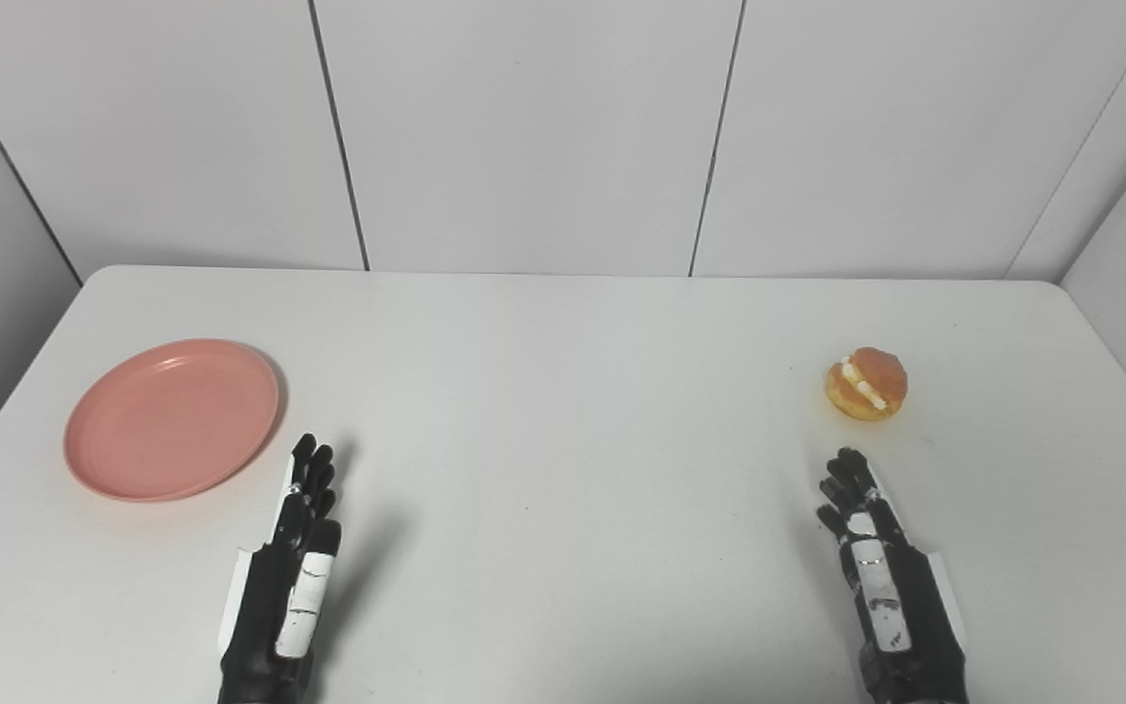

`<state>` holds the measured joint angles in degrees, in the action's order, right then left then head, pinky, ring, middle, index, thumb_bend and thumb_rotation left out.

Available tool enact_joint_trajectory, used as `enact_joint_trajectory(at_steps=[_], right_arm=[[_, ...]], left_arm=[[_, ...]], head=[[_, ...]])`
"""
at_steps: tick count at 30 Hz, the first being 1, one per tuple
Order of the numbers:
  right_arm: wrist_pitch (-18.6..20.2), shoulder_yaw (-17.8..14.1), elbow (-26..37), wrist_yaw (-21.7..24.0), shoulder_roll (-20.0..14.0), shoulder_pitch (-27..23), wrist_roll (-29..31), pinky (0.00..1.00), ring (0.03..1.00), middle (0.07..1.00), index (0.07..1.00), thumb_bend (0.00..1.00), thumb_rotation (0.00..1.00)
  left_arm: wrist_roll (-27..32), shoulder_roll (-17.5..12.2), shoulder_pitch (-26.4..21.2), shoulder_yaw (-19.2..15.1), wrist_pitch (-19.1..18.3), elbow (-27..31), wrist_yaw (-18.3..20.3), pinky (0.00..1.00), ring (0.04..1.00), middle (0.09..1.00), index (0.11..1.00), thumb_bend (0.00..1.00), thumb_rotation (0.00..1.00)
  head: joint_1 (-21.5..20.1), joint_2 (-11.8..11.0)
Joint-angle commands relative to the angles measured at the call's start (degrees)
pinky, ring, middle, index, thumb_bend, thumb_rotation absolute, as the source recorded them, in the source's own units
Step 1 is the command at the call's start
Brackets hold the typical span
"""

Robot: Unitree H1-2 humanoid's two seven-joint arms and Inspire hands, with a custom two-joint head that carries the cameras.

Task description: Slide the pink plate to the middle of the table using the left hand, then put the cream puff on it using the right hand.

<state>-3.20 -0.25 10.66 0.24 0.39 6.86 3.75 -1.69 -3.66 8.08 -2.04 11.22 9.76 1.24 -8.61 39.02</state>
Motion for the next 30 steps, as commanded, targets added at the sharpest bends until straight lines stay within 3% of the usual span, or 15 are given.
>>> enact_joint_trajectory(at_steps=[1, 7, 14, 30], right_arm=[[-3.4, -0.1, 1.1, 0.3, 0.0, -0.4, 0.1, 0.96, 0.953, 0.947, 0.938, 0.85, 0.89], [-4.0, -0.1, 0.9, 0.3, -0.1, -0.4, -0.2, 0.95, 0.955, 0.953, 0.938, 0.84, 0.89], [-5.8, -0.1, 0.5, 0.4, -0.2, -0.4, -0.6, 0.94, 0.95, 0.952, 0.934, 0.84, 0.91], [-5.6, 0.0, 0.2, 0.4, -0.4, -0.4, -1.0, 0.94, 0.943, 0.95, 0.937, 0.84, 0.92]], left_arm=[[0.4, 0.1, -0.6, -0.1, 0.9, 0.2, -0.2, 1.0, 1.0, 1.0, 1.0, 0.86, 0.93], [2.2, 0.1, -0.6, -0.3, 2.0, 0.0, 0.2, 1.0, 1.0, 1.0, 1.0, 0.85, 0.93], [5.2, -0.5, -1.1, -0.2, 7.5, -2.3, 1.5, 1.0, 1.0, 1.0, 1.0, 0.85, 0.95], [3.2, -0.2, -1.1, 0.0, 7.3, -2.5, 1.2, 1.0, 1.0, 1.0, 1.0, 0.88, 0.96]], head=[[0.1, -0.1], [0.0, 0.0], [0.1, 0.0], [0.1, -0.2]])
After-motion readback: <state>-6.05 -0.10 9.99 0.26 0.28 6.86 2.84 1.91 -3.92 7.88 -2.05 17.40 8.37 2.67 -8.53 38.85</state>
